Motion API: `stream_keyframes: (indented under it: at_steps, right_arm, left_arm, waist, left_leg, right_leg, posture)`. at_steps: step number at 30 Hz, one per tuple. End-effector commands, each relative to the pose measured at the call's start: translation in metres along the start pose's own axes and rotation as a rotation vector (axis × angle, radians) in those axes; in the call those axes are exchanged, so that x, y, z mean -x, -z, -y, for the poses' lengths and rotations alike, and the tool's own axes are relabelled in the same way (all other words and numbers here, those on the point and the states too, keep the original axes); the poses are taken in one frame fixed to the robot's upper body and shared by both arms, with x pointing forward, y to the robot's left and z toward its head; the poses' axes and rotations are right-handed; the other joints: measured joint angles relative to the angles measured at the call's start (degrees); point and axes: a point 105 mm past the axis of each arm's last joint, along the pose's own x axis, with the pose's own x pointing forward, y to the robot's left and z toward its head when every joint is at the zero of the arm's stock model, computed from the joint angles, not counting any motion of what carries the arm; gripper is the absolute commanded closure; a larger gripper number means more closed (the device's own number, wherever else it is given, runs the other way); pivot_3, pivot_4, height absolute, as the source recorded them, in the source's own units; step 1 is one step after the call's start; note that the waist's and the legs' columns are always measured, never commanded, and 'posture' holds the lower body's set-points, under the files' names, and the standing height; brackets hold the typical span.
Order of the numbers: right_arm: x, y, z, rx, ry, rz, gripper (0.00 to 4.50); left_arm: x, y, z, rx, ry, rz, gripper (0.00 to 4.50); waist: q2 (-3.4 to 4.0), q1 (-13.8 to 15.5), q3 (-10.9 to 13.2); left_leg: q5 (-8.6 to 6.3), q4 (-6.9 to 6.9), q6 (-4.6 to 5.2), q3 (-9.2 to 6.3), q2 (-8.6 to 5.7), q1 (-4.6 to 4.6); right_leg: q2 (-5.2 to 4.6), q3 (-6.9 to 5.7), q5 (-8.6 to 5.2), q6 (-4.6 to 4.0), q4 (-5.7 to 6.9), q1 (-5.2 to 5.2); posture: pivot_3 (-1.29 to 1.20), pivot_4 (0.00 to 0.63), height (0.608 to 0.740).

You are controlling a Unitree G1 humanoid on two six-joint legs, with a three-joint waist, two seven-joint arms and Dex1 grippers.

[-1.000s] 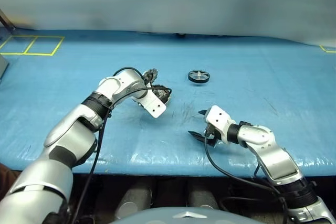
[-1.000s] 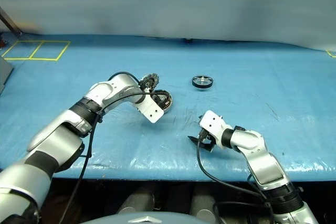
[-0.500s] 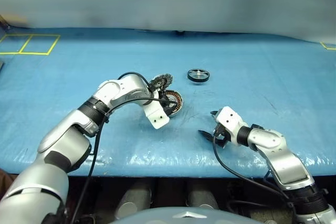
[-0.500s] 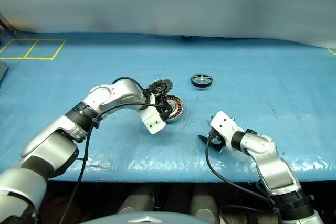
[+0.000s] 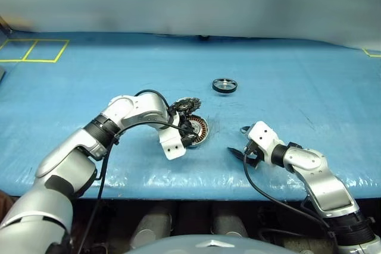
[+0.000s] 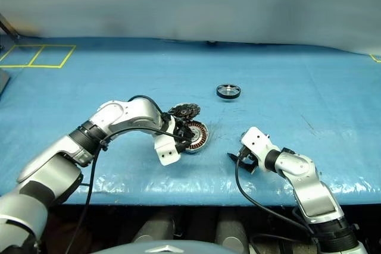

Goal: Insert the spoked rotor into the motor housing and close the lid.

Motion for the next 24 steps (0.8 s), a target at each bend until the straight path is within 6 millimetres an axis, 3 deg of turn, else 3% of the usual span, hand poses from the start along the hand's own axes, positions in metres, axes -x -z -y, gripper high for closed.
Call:
stream_keyframes:
  at_steps: [1,8,15,24]
  right_arm:
    - [0.004,-0.009,0.005,0.028,0.016,0.027,0.00]
    - [0.001,-0.011,0.005,0.032,0.007,0.032,0.00]
    - [0.001,-0.009,0.003,0.029,0.008,0.030,0.00]
    - [0.001,-0.009,0.007,-0.019,0.029,0.055,0.00]
  left_arm:
    - [0.008,-0.004,-0.005,-0.036,-0.042,0.012,2.16]
    - [0.008,-0.005,0.002,-0.046,-0.022,0.023,2.16]
    - [0.011,0.003,-0.001,-0.074,-0.040,-0.002,0.03]
    - [0.042,0.003,-0.004,0.009,-0.149,0.032,0.03]
  waist:
    - [0.00,0.0,0.0]
    - [0.00,0.0,0.0]
    - [0.00,0.0,0.0]
    - [0.00,-0.4,0.0]
  left_leg:
    - [0.00,0.00,0.00,0.00,0.00,0.00]
    - [0.01,0.02,-0.01,0.00,0.01,0.06]
    - [0.01,0.02,0.00,0.00,0.01,0.14]
    - [0.02,0.02,-0.01,0.00,0.02,0.20]
  right_leg:
    - [0.00,0.00,0.00,0.00,0.00,0.00]
    - [0.01,0.00,0.00,0.01,0.03,0.05]
    - [0.00,0.00,0.00,0.01,0.03,0.10]
    - [0.01,0.00,0.00,0.01,0.05,0.04]
  posture:
    - [0.00,0.150,0.740]
    - [0.00,0.150,0.740]
    - [0.00,0.150,0.740]
    - [0.00,0.150,0.740]
